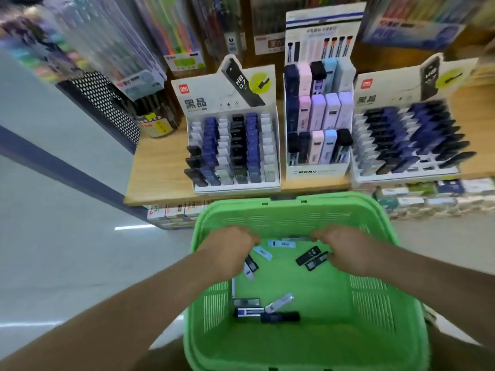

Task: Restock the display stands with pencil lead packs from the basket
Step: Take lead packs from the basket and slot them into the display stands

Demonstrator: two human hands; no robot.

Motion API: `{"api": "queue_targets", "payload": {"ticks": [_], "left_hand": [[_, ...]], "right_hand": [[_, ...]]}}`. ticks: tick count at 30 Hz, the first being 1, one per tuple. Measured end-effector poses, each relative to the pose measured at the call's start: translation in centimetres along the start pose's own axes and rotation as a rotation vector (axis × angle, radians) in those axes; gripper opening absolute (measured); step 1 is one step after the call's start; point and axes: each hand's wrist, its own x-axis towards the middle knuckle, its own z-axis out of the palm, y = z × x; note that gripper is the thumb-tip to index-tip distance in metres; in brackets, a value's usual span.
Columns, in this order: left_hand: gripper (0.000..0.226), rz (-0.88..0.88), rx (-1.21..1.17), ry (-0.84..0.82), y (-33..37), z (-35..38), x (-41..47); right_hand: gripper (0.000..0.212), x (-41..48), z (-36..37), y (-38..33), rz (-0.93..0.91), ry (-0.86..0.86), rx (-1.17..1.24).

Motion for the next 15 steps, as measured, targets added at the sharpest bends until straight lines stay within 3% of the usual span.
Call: {"api": "queue_targets", "payload": {"ticks": [7,12,15], "left_hand": [[0.099,-0.097,0.087,-0.227,1.0,13.3,5.7],[0.099,-0.121,0.067,-0.203,1.0,17.3,8.8],[0.073,-0.113,0.096,-0.077,0.9,18.1,9.9]], "right_hand": [[0.083,4.6,11.4,2.8,0.100,-0.054,-0.141],[0.083,7.9,14.1,2.7,0.139,-0.062,-0.157],[0.068,8.7,15.0,2.9,0.158,-0.042,-0.176]]}}
